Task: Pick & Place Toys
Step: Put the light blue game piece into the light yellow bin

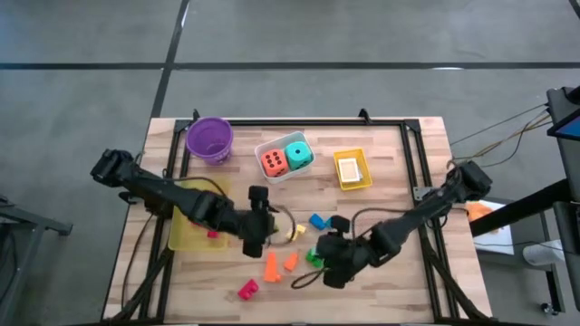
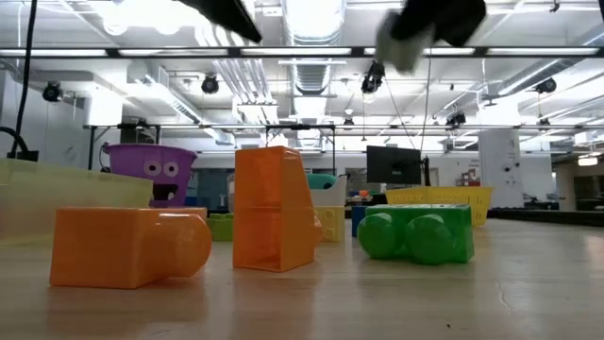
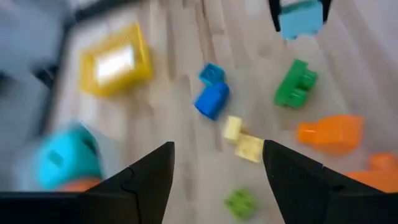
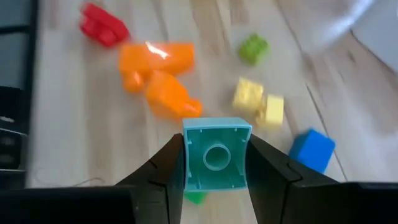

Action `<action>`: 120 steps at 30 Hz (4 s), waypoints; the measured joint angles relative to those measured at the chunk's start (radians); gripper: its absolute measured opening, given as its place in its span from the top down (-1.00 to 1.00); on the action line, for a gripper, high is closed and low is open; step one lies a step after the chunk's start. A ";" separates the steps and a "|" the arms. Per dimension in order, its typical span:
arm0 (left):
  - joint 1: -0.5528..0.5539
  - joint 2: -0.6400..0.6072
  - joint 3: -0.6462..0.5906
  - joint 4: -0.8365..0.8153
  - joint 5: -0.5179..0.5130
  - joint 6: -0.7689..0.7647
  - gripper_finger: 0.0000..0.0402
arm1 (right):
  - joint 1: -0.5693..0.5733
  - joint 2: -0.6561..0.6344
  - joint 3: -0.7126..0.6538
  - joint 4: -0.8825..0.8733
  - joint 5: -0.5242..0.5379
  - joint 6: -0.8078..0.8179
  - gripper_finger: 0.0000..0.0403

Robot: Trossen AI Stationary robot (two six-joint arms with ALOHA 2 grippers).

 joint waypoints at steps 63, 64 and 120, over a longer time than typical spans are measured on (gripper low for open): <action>-0.146 0.030 -0.111 0.580 0.068 0.583 0.16 | -0.266 -0.062 -0.071 0.603 -0.550 -0.248 0.40; -0.143 0.030 -0.111 0.580 0.078 0.584 0.24 | -0.266 -0.061 -0.073 0.606 -0.552 -0.249 0.40; -0.077 -0.190 0.014 -0.494 -0.070 -0.647 0.55 | -0.266 -0.065 -0.150 0.367 -0.278 -0.253 -0.83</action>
